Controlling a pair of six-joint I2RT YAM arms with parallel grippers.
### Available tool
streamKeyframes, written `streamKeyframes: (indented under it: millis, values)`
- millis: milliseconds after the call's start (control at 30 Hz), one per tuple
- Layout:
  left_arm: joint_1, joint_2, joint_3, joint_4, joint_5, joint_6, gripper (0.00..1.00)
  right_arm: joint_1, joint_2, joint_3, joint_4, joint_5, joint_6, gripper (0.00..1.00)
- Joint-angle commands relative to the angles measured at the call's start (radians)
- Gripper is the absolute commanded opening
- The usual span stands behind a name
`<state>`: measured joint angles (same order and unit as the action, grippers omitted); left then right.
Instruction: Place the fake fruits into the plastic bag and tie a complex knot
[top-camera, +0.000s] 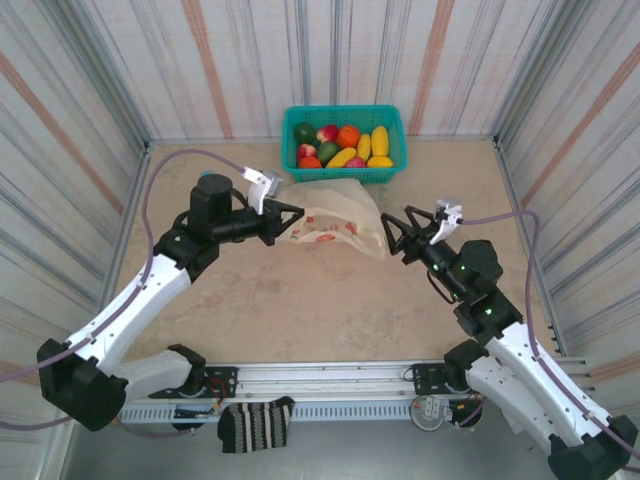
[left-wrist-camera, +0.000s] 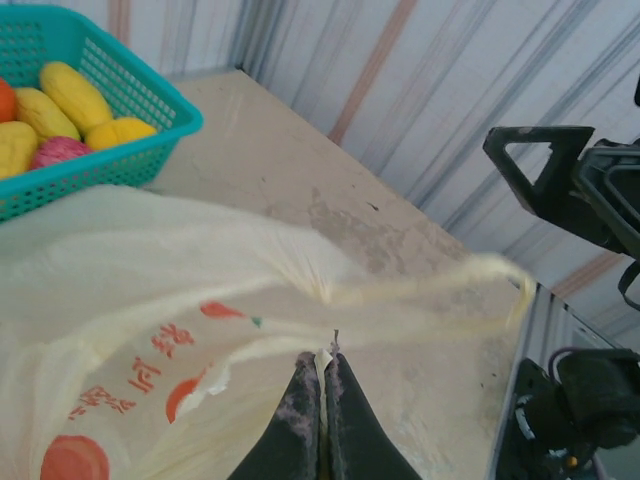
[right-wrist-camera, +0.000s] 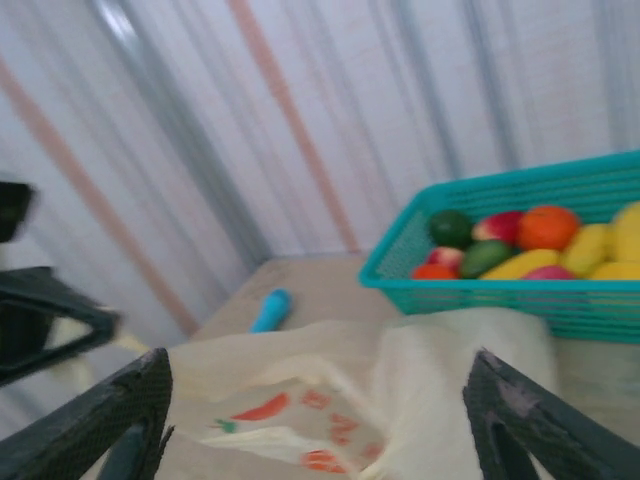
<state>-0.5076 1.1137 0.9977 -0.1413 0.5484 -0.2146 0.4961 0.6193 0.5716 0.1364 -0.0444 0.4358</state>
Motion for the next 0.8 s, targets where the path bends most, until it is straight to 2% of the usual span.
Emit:
streamKeyframes:
  millis: [0, 67, 133, 200, 333, 400, 467, 600, 767]
  values:
    - [0.009, -0.026, -0.038, 0.051, -0.071, -0.039, 0.00, -0.049, 0.026, 0.053, -0.276, 0.084, -0.006, 0.70]
    - [0.009, -0.021, -0.033, 0.030, -0.060, -0.047, 0.00, -0.063, 0.096, 0.144, -0.335, 0.007, 0.012, 0.70]
    - [0.009, -0.025, -0.039, 0.029, -0.042, -0.055, 0.00, -0.061, 0.205, 0.238, -0.380, -0.126, -0.024, 0.76]
    - [0.010, -0.041, -0.060, 0.048, -0.040, -0.056, 0.00, -0.045, 0.290, 0.279, -0.360, -0.204, -0.068, 0.78]
    - [0.009, -0.088, -0.119, 0.109, -0.083, -0.054, 0.00, 0.057, 0.418, 0.226, -0.088, -0.291, -0.186, 0.75]
    - [0.010, -0.105, -0.135, 0.121, -0.086, -0.052, 0.00, 0.109, 0.500, 0.222, 0.058, -0.379, -0.284, 0.74]
    - [0.009, -0.109, -0.142, 0.127, -0.080, -0.054, 0.00, 0.138, 0.593, 0.262, 0.113, -0.429, -0.330, 0.71]
    - [0.009, -0.109, -0.146, 0.136, -0.065, -0.064, 0.00, 0.160, 0.766, 0.312, 0.290, -0.534, -0.333, 0.68]
    - [0.011, -0.111, -0.142, 0.137, -0.066, -0.067, 0.00, 0.170, 0.873, 0.347, 0.456, -0.617, -0.289, 0.69]
